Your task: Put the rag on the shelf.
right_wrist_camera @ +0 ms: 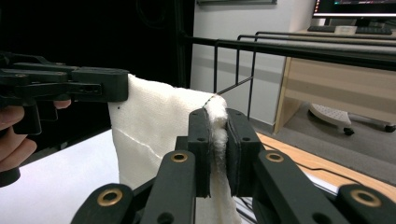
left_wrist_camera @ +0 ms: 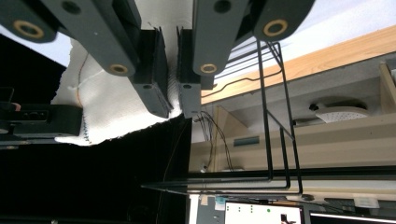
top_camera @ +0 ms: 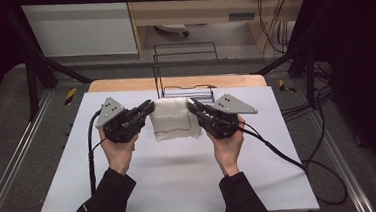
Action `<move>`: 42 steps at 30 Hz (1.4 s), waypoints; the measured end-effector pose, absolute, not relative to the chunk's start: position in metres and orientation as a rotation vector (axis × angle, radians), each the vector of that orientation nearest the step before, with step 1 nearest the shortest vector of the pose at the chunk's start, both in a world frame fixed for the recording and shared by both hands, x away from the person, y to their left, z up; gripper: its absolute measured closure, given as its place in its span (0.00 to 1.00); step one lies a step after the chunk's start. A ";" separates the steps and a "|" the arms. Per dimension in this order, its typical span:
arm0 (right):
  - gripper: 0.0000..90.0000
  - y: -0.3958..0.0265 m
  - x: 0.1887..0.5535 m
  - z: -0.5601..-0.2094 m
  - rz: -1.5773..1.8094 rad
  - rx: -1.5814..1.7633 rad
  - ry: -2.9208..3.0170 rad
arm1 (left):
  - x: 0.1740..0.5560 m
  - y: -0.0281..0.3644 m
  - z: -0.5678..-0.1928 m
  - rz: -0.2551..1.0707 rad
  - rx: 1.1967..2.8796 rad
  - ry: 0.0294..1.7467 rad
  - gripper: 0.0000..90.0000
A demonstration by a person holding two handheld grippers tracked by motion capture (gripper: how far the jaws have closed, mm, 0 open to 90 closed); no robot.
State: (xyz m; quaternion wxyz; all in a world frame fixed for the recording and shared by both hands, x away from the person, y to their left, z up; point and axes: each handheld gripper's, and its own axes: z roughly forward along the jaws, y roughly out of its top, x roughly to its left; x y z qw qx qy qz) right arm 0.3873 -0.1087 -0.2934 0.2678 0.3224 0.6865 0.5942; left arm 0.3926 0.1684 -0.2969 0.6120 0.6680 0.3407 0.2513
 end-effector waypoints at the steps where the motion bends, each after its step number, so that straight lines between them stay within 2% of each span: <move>1: 0.91 -0.109 0.388 -0.292 1.604 0.866 1.845 | 0.393 0.168 -0.296 0.583 1.540 0.784 0.92; 42: 0.91 -0.118 0.411 -0.231 1.638 0.807 1.675 | 0.422 0.154 -0.228 0.668 1.464 0.717 0.92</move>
